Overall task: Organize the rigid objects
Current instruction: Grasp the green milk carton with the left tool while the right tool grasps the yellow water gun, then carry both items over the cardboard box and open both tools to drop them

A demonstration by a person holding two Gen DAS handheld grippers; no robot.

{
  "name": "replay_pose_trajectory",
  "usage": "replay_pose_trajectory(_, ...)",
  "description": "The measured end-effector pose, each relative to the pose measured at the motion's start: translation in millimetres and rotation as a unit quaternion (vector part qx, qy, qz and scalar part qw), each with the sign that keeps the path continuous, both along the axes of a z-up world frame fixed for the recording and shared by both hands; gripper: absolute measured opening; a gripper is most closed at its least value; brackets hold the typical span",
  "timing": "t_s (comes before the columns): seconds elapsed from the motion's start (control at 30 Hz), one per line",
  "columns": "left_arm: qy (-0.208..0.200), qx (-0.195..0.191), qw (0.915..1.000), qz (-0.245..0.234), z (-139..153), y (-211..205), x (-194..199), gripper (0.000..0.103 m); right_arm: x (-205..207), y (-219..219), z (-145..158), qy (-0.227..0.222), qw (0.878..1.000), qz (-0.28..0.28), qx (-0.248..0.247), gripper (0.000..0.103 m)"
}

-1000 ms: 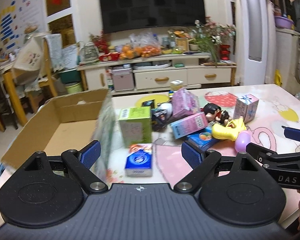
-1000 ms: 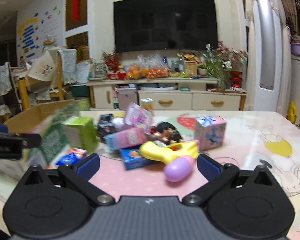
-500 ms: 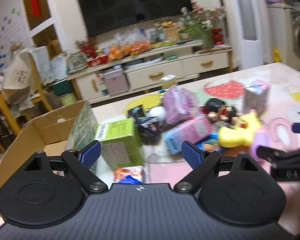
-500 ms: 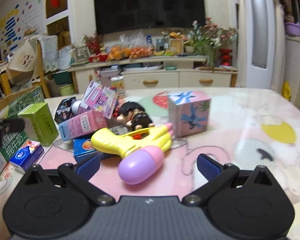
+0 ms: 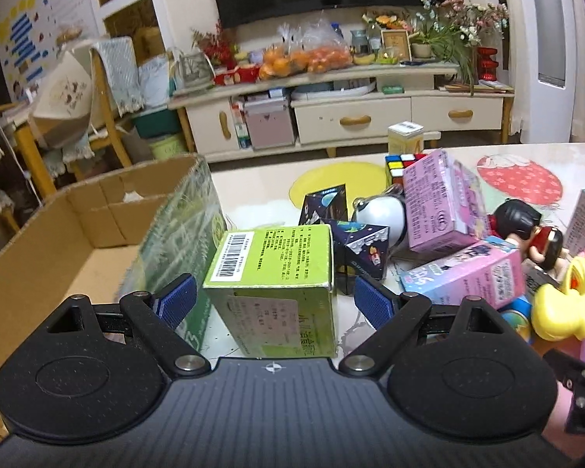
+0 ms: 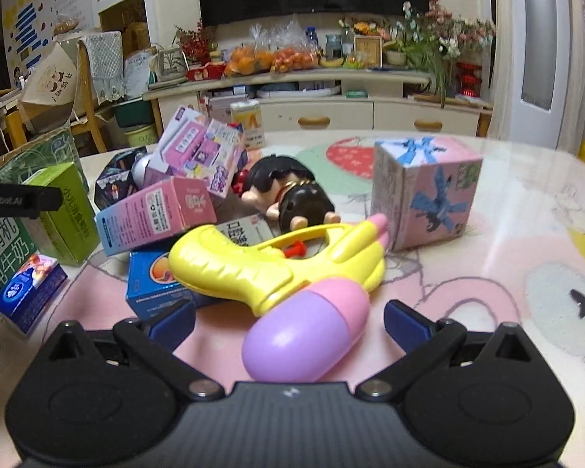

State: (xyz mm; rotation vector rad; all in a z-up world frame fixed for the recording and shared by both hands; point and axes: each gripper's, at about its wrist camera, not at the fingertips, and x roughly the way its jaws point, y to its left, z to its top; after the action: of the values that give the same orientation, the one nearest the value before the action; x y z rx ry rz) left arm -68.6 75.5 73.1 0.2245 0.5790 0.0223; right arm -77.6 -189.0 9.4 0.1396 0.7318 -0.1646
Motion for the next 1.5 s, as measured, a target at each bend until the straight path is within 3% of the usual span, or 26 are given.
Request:
replay_pose_trajectory(0.27, -0.007, 0.030, 0.9995, 0.002, -0.3, -7.3, 16.1, 0.103, 6.1, -3.7, -2.7, 0.003, 1.000, -0.005, -0.015, 0.102)
replay_pose_trajectory(0.37, -0.009, 0.036, 0.9993, 0.002, 1.7, -10.2, 22.8, 0.103, 8.5, -6.3, -3.6, 0.001, 1.000, -0.008, -0.009, 0.097)
replay_pose_trajectory(0.4, -0.011, 0.039, 0.9992, 0.002, 2.1, -10.6, 22.6, 0.103, 8.9, -5.8, -3.6, 0.000, 1.000, -0.009, -0.012, 0.094)
replay_pose_trajectory(0.43, -0.012, 0.042, 0.9990, 0.003, 2.0, -12.3, 27.1, 0.097, 9.0, -5.4, -3.7, -0.001, 1.000, -0.010, -0.015, 0.091)
replay_pose_trajectory(0.57, -0.012, 0.048, 0.9988, 0.006, 1.1, -13.5, 34.5, 0.095, 9.6, -4.4, -3.6, -0.003, 0.999, -0.015, -0.035, 0.076)
replay_pose_trajectory(0.7, -0.010, 0.026, 0.9996, 0.003, 5.3, -12.7, 36.9, 0.092, 9.7, -7.8, -2.8, -0.006, 0.999, -0.024, -0.038, 0.060)
replay_pose_trajectory(1.1, -0.007, -0.026, 0.9979, -0.059, 13.2, -24.9, 15.1, 0.090, -2.5, -15.4, 8.8, -0.032, 0.999, -0.030, 0.001, 0.058)
replay_pose_trajectory(1.5, -0.026, -0.067, 0.9955, -0.063, 26.5, -16.8, 10.6, 0.087, -14.6, -9.6, 22.3, -0.056, 0.998, -0.026, 0.013, 0.058)
